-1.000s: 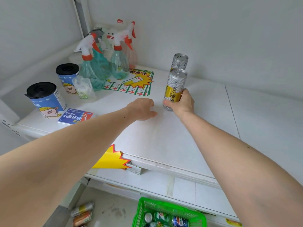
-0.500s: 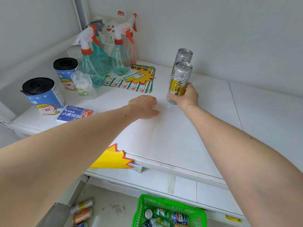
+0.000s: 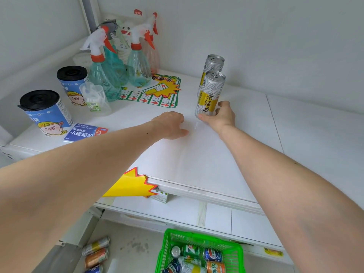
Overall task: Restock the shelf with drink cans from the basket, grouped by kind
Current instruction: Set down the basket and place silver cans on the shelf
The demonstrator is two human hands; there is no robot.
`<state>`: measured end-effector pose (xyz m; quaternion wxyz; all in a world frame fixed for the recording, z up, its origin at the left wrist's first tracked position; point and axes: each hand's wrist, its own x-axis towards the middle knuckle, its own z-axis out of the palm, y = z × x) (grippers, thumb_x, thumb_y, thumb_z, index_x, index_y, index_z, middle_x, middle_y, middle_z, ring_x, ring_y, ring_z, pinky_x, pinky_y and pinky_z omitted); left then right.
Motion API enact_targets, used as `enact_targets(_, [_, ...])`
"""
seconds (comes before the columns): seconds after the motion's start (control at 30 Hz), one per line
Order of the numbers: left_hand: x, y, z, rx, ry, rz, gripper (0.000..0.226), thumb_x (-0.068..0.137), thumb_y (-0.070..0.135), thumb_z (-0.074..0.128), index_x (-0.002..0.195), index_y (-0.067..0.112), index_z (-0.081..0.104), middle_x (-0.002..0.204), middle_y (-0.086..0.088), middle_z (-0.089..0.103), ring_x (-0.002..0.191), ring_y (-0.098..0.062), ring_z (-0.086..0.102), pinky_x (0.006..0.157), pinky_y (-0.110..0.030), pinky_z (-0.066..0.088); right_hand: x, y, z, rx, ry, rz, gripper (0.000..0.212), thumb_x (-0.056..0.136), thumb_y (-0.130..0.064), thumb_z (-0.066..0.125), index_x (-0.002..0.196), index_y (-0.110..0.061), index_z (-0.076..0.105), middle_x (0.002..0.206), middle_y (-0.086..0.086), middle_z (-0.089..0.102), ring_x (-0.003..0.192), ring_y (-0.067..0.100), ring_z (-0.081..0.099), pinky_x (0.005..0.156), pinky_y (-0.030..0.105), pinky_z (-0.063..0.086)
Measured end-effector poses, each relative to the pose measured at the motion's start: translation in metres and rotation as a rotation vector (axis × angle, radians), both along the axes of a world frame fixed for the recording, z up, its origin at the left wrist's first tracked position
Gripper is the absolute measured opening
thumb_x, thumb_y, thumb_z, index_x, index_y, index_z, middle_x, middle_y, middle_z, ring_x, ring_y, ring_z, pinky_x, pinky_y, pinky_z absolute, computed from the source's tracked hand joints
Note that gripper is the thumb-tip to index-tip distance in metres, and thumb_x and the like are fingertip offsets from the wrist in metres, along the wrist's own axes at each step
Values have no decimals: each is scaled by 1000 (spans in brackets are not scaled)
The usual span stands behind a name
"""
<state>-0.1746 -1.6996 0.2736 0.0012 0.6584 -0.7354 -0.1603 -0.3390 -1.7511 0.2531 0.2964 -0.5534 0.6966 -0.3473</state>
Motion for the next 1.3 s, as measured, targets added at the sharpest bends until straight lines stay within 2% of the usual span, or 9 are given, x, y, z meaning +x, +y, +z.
enact_targets(0.1, [-3, 7, -2, -31, 31, 5, 55, 93, 44, 53, 139, 17, 44, 141, -6, 44, 129, -25, 43, 104, -39, 41, -11, 13, -3, -4, 31, -13, 83, 70, -29, 88, 137, -10, 42, 135, 13, 51, 123, 27, 53, 100, 32, 45])
enact_targets(0.2, [-7, 16, -2, -60, 51, 2, 53, 93, 44, 54, 138, 18, 45, 140, -5, 45, 128, -25, 43, 102, -38, 41, -23, 30, -7, -21, 38, -14, 79, 70, -26, 87, 134, -9, 46, 133, 13, 53, 122, 26, 53, 103, 37, 44])
enact_targets(0.37, [-23, 44, -2, -97, 101, 26, 50, 92, 43, 55, 135, 19, 48, 139, -4, 47, 128, -24, 44, 103, -39, 41, -47, 68, -8, -71, 47, 7, 55, 75, -22, 83, 122, -10, 57, 124, 10, 60, 113, 22, 59, 97, 32, 47])
enact_targets(0.57, [-53, 101, -6, -180, 152, 87, 43, 92, 42, 55, 129, 20, 53, 133, -3, 51, 122, -23, 48, 97, -38, 44, -69, 125, -11, -136, 29, 82, 37, 80, -23, 77, 112, -12, 63, 115, 5, 63, 96, 12, 60, 83, 22, 44])
enact_targets(0.7, [-80, 153, -13, -291, 198, 191, 36, 91, 37, 57, 123, 19, 57, 128, -3, 53, 118, -24, 51, 94, -37, 44, -88, 175, -17, -194, 5, 136, 30, 82, -24, 74, 108, -14, 64, 113, 2, 65, 92, 12, 64, 86, 23, 48])
enact_targets(0.83, [-103, 205, -33, -460, 213, 265, 31, 90, 33, 58, 117, 18, 60, 126, -5, 54, 119, -26, 49, 97, -43, 43, -107, 229, -31, -302, -49, 194, 27, 83, -20, 72, 107, -10, 63, 108, 5, 67, 75, 6, 60, 82, 22, 50])
enact_targets(0.97, [-116, 250, -63, -538, 199, 339, 26, 89, 30, 56, 112, 17, 61, 125, -3, 54, 117, -26, 48, 91, -41, 42, -120, 273, -62, -362, -88, 261, 27, 84, -20, 72, 107, -10, 63, 99, 7, 67, 68, -5, 58, 75, 15, 47])
enact_targets(1.1, [-118, 284, -111, -494, 202, 380, 25, 89, 27, 55, 111, 15, 60, 123, -5, 53, 115, -28, 48, 88, -40, 40, -123, 302, -114, -298, -105, 272, 25, 84, -21, 73, 105, -11, 63, 93, 5, 67, 69, -1, 59, 69, 13, 47])
enact_targets(1.3, [-111, 304, -207, -257, 232, 379, 28, 91, 28, 58, 115, 15, 58, 126, -4, 52, 116, -27, 48, 92, -43, 43, -125, 320, -218, -126, -25, 301, 27, 86, -23, 72, 108, -13, 62, 96, 6, 68, 74, 14, 63, 78, 29, 51])
